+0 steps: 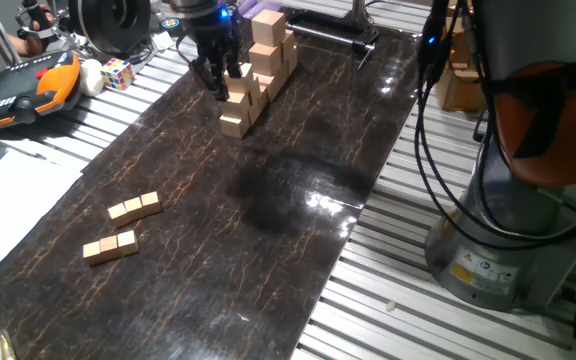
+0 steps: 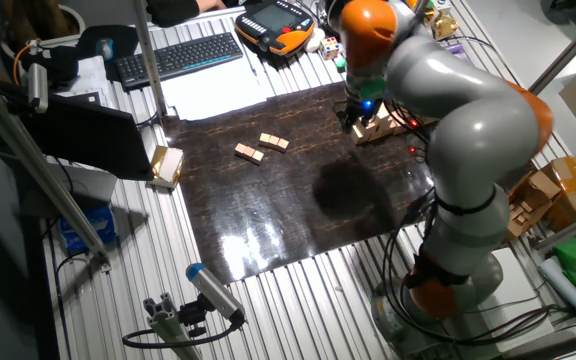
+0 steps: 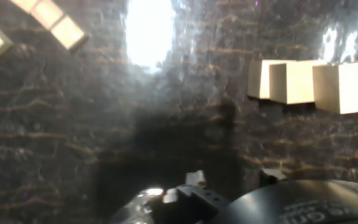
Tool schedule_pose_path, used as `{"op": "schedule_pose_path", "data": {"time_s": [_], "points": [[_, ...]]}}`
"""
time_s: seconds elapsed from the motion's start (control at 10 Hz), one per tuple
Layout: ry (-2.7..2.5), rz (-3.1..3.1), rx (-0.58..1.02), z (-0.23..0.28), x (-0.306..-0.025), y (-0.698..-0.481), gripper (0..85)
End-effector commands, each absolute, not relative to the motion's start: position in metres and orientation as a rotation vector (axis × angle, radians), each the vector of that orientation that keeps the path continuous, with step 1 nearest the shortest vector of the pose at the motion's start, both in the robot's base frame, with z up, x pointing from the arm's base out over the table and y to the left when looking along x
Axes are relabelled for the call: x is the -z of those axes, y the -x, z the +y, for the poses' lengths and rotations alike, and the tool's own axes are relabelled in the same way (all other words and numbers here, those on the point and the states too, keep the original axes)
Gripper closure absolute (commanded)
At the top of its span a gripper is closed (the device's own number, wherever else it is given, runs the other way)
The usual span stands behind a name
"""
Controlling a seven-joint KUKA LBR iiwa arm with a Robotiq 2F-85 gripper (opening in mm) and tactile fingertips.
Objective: Stack the blocks into a pyramid shape
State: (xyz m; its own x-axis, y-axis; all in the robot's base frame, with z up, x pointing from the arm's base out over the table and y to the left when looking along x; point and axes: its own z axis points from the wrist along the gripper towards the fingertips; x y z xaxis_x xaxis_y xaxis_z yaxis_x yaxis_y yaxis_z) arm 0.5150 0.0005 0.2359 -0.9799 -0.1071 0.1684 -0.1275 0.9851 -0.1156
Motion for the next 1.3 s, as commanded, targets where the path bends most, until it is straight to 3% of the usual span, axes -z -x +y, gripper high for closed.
{"op": "schedule_pose_path", "data": {"time_s": [0.0,1.2], "points": [[-0.182,-2.877,-0.190,0.0007,-0.2359,-0.5150,84.3],[-0.270,-2.874,-0.173,0.0008,-0.2358,-0.5148,84.3]]}}
